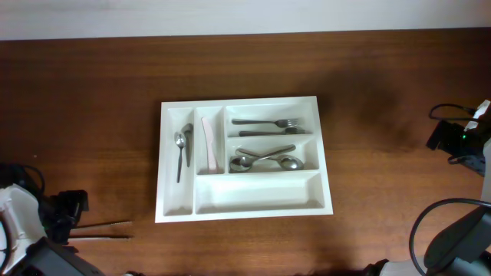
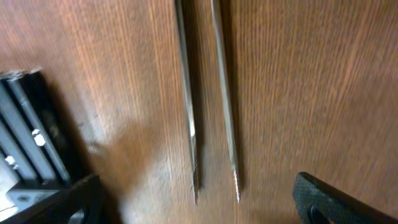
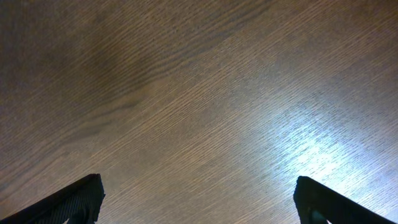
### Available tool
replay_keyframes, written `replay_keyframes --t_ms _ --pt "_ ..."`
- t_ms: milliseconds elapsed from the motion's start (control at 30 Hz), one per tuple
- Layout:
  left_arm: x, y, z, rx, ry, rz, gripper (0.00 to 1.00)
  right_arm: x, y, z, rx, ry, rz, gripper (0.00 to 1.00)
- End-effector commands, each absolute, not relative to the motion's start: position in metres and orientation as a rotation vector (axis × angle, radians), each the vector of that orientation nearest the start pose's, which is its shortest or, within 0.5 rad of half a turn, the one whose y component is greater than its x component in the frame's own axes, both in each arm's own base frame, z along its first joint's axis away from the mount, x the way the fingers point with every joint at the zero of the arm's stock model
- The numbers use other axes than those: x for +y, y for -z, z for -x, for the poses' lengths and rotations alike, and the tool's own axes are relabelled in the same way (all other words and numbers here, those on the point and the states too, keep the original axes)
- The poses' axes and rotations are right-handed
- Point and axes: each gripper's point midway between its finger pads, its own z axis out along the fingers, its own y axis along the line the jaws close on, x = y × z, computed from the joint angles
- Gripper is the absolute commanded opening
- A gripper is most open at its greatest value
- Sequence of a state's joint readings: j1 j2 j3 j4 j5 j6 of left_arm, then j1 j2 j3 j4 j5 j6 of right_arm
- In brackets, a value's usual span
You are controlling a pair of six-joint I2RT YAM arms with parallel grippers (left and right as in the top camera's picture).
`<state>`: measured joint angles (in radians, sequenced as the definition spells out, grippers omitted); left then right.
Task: Pack container
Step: 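Lower the left gripper onto the tongs and close on them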
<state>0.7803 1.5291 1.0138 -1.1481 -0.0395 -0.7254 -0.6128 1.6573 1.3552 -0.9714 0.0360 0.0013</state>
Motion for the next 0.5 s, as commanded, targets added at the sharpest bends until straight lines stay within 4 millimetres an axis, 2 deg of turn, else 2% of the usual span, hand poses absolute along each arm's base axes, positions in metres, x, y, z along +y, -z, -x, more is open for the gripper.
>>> replay_keyframes --t_ms 0,133,300,467 --pt "0.165 -0.055 -0.150 2.339 -0.093 2.235 0.99 -0.217 -0.124 -0.296 2.727 0.177 -0.887 0.99" --pt "0.164 -0.046 -0.152 2.322 -0.076 2.231 0.99 -0.217 -0.124 -0.296 2.728 0.177 -0.887 0.99" --pt "0.173 -0.037 -0.161 2.275 -0.077 2.194 0.99 -0.217 -0.124 -0.296 2.728 0.177 -0.887 0.99" --pt "0.174 -0.031 -0.162 2.232 -0.078 2.255 0.99 -0.217 -0.124 -0.296 2.727 0.177 -0.887 0.99"
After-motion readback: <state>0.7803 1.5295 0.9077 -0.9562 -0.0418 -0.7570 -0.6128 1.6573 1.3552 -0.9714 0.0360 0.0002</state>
